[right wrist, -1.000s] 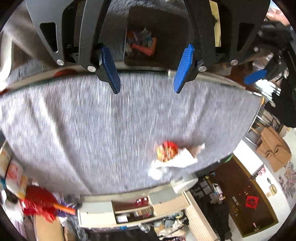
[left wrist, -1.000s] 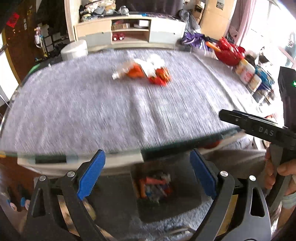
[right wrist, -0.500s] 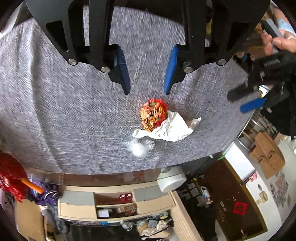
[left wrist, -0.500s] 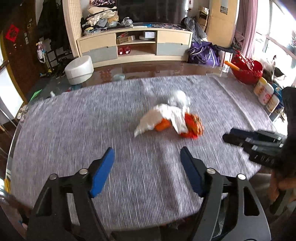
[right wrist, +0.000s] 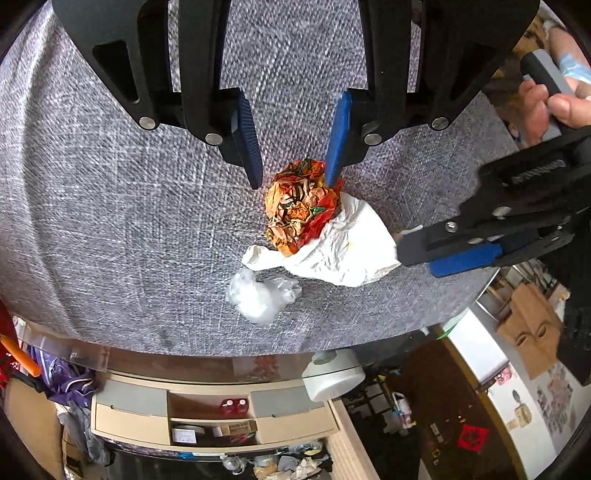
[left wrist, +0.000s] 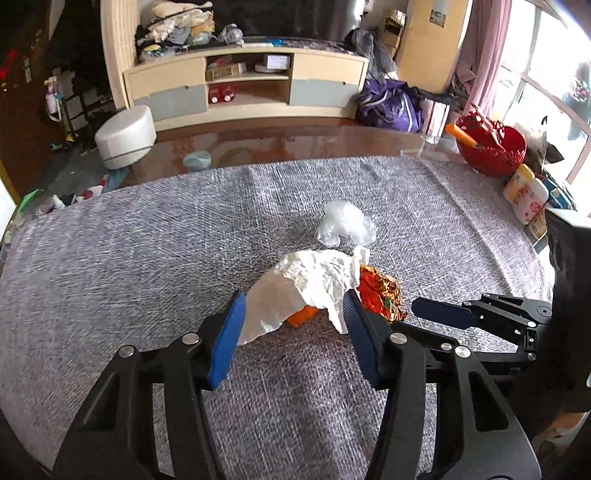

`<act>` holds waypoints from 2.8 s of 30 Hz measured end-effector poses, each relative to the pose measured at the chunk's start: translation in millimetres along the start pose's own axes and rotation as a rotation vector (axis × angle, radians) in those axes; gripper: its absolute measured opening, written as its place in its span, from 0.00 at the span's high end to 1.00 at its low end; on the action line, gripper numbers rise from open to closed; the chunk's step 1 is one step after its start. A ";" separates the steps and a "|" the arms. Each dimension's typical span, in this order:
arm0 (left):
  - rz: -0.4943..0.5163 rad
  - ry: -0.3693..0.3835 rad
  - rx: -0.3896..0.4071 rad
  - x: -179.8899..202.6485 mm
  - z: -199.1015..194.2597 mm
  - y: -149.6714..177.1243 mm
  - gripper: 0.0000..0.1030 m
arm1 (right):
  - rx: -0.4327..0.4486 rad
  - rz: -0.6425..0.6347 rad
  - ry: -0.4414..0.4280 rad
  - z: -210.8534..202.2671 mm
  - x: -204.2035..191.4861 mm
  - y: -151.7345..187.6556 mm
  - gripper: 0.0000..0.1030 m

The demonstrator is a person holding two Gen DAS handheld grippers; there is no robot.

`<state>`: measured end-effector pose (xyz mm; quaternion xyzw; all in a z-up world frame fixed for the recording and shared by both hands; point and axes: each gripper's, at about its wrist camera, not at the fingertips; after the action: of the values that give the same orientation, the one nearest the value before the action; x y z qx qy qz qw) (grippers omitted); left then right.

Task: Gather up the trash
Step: 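Grasp crumpled tissue with left tool while right tool grasps orange-patterned wrapper, then lower tissue and wrapper into the black bin and open both tools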

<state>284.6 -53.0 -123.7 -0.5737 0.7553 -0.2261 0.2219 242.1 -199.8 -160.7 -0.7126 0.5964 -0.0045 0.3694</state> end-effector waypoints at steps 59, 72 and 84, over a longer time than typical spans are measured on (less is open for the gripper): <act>-0.047 0.033 0.085 27.4 -159.4 166.9 1.00 | 0.127 0.017 0.031 -121.6 -51.8 128.8 0.58; -0.046 0.063 -0.078 50.9 -132.2 235.3 1.00 | 0.021 0.122 0.014 -95.6 -41.2 187.1 0.58; -0.027 0.064 -0.215 70.9 -69.5 261.2 1.00 | -0.086 0.188 0.015 -48.7 -23.6 212.2 0.58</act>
<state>25.8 -53.0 -229.2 -0.5967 0.7742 -0.1648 0.1317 33.8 -208.3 -228.0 -0.6686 0.6632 0.0505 0.3326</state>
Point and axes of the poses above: each gripper's, at about its wrist camera, not at the fingertips, and z roughly the way its jaws point, x to its right, y to its underside, and after that the axes turned 12 degrees about -y, right-handed
